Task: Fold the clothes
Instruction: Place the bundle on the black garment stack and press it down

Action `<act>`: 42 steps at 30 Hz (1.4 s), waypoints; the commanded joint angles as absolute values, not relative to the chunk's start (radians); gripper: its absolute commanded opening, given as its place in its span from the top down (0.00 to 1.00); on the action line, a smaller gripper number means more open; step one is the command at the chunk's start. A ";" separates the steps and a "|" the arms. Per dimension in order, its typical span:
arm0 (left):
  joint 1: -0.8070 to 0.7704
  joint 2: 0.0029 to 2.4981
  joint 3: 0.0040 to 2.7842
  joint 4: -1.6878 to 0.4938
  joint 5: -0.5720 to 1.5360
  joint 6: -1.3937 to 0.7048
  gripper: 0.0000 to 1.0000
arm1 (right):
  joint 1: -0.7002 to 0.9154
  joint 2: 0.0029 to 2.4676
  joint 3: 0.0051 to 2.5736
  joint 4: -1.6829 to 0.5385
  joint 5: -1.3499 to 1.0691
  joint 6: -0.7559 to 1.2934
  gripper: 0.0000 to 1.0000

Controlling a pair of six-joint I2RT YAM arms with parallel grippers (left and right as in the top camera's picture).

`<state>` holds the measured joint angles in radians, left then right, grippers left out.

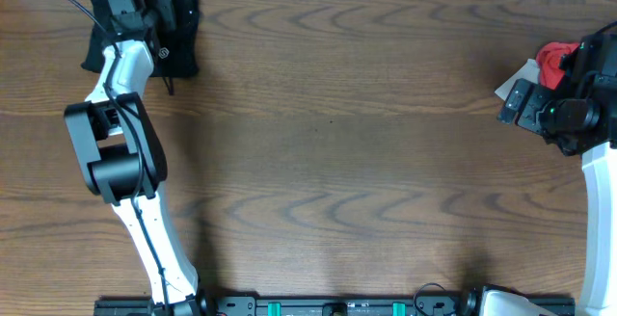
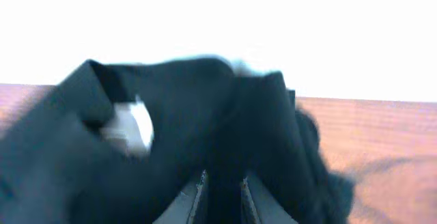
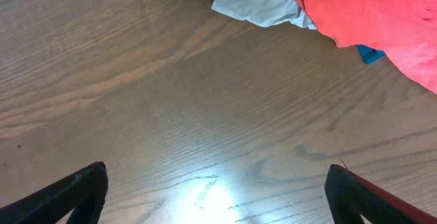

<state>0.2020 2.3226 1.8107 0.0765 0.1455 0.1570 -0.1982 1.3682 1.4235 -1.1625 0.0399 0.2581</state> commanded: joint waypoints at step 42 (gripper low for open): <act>0.295 2.214 1.685 0.059 0.052 0.157 0.94 | -0.203 1.375 1.418 -1.162 0.025 0.207 0.01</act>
